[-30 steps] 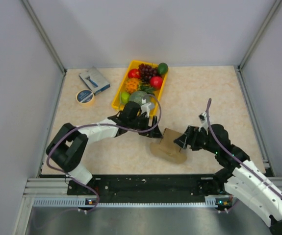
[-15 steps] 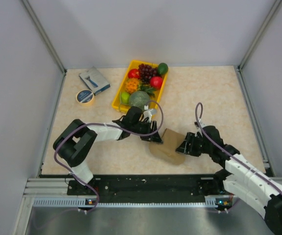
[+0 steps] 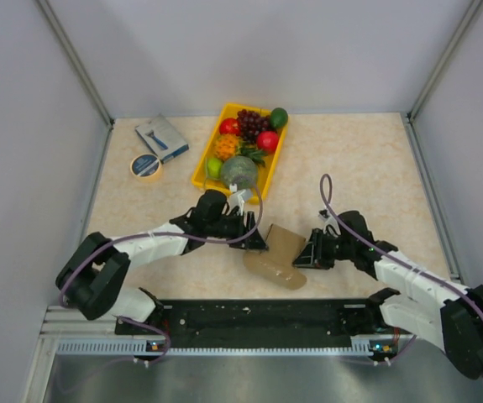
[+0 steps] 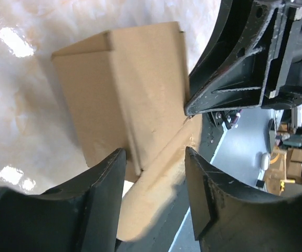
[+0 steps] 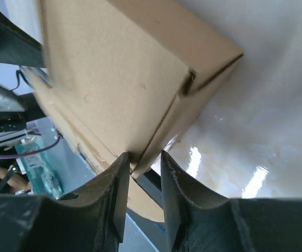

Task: Fold the paper box

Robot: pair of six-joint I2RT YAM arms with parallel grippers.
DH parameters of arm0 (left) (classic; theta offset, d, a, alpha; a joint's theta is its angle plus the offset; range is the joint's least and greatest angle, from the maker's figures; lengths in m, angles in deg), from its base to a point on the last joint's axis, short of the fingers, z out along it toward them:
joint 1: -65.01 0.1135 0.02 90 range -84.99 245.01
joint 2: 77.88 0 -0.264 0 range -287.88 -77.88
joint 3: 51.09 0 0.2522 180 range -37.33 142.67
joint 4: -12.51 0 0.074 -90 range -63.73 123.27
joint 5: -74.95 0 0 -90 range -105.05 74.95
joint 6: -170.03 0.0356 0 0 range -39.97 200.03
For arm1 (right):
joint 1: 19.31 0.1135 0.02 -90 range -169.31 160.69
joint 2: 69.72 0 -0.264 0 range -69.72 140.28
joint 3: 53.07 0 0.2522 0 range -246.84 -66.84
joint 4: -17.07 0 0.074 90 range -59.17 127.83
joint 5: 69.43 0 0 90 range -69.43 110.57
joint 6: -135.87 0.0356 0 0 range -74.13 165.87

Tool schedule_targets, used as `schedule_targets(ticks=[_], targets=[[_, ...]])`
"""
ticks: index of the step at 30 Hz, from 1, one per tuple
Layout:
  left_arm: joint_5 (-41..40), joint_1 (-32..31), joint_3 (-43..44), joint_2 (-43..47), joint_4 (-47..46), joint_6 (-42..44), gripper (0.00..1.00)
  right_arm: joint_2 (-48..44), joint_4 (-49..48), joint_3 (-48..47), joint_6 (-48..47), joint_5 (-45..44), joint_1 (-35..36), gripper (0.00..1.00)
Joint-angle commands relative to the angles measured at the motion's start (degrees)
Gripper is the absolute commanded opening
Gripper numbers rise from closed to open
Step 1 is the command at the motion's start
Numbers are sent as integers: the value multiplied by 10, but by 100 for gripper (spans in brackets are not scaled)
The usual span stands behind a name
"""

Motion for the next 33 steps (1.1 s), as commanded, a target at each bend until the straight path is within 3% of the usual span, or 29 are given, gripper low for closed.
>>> schedule_targets(ticks=[1, 3, 4, 8, 13, 20, 25, 33], targets=[[-42, -1, -16, 83, 67, 42, 63, 22, -62, -25, 7, 29, -4, 29], [-64, 5, -19, 105, 86, 52, 71, 22, -64, -27, 6, 31, -5, 29], [-73, 9, -18, 121, 110, 56, 81, 25, -64, -27, 3, 31, -5, 29], [-67, 19, -11, 100, 121, 64, 98, 32, -76, -24, -2, 38, -5, 28], [-16, 33, 11, 13, 121, 59, 96, 36, -75, -11, -7, 26, -8, 25], [6, 36, -4, -10, 45, 31, 98, 11, -72, 16, -10, 10, -20, 22], [85, 35, -17, -47, -48, -21, 98, 13, -73, 31, -20, 8, -33, 22], [101, 26, -32, -75, -123, -77, 95, 1, -85, 43, -16, -9, -39, 22]])
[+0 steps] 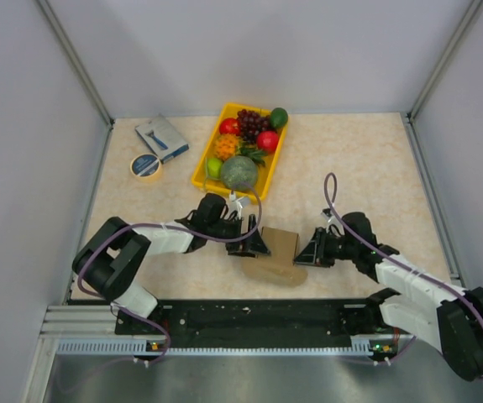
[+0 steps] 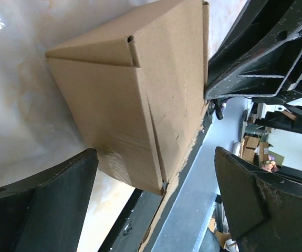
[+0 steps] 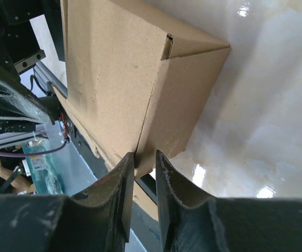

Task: Fold the paper box

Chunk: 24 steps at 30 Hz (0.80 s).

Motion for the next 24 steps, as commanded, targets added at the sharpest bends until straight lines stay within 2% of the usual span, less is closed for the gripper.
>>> schedule_targets(ticks=[1, 5, 8, 11, 15, 18, 24], targets=[[33, -10, -1, -12, -79, -37, 94, 0, -4, 13, -17, -41, -11, 22], [39, -18, -4, -18, -117, -61, 92, 14, -4, 13, -17, -43, -12, 22], [33, -22, -3, -18, -111, -62, 92, 12, -19, 19, -12, -46, -18, 22], [11, -23, -9, -6, -92, -53, 92, 7, -18, 28, -7, -46, -36, 22], [-42, -24, -11, 42, -3, -12, 95, -3, -18, 47, -9, -40, -54, 22], [-67, -24, -11, 61, 24, -12, 96, -7, -17, 54, -11, -40, -60, 22], [-92, -24, -32, 74, 17, -40, 98, -16, -14, 64, -12, -41, -72, 22]])
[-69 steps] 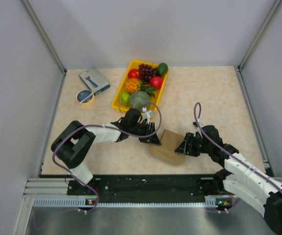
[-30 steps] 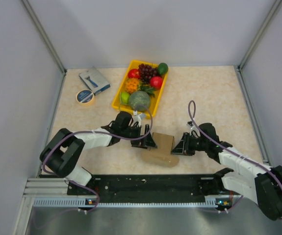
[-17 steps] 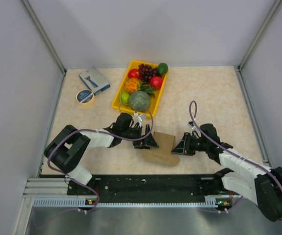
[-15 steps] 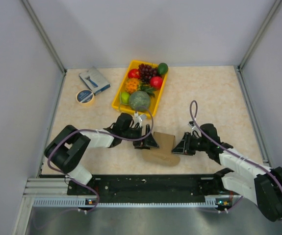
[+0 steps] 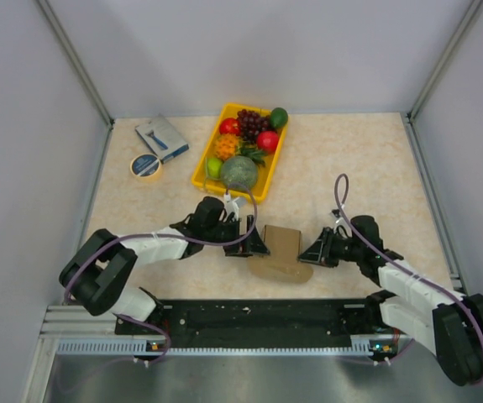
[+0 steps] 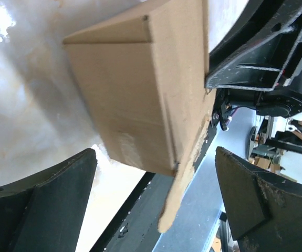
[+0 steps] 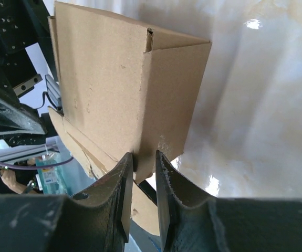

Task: Fold the paper box

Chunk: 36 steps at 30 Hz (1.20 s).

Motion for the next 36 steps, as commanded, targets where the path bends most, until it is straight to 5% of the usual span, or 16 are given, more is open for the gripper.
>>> schedule_targets(ticks=[1, 17, 29, 32, 36], targets=[[-30, -1, -18, 5, -7, -17, 98, -5, 32, 29, -26, -62, -18, 22], [-17, -44, -33, -84, -218, -147, 97, -17, 52, 21, -44, -56, -25, 22], [-16, -41, -62, -75, -300, -195, 61, -50, 123, -31, -84, -66, -13, 26], [-24, -35, -78, -45, -284, -201, 59, -89, 155, -61, -79, -96, 28, 30], [-22, -21, -83, 22, -207, -191, 59, -137, 248, -135, -111, -225, 138, 57]])
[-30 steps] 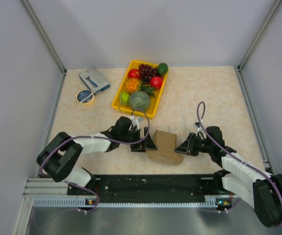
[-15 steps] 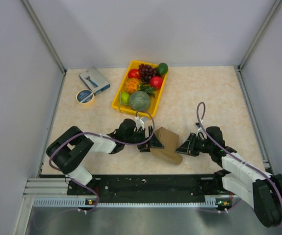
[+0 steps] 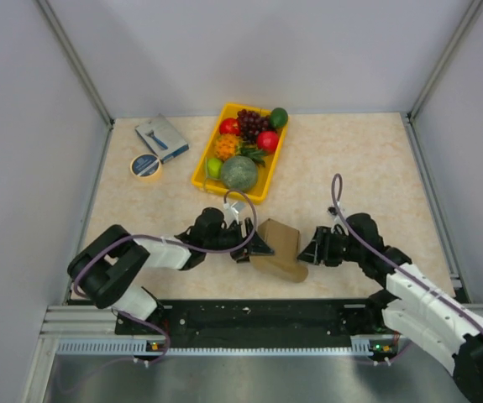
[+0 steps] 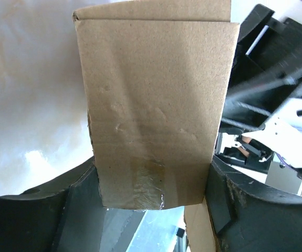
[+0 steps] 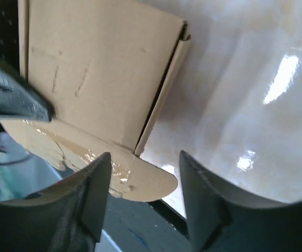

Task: Fold the paper box

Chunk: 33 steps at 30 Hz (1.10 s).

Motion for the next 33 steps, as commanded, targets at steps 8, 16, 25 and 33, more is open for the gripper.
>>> schedule_targets(ticks=[8, 16, 25, 33], targets=[[4, 51, 17, 218, 238, 3, 63, 20, 223, -313, -182, -472, 479, 79], [82, 113, 19, 303, 362, -76, 62, 254, 192, -425, -357, -796, 700, 89], [102, 131, -16, 362, 409, -184, 66, 328, 100, -416, -438, -830, 708, 94], [109, 131, -1, 357, 446, -185, 66, 339, 19, -379, -453, -774, 710, 94]])
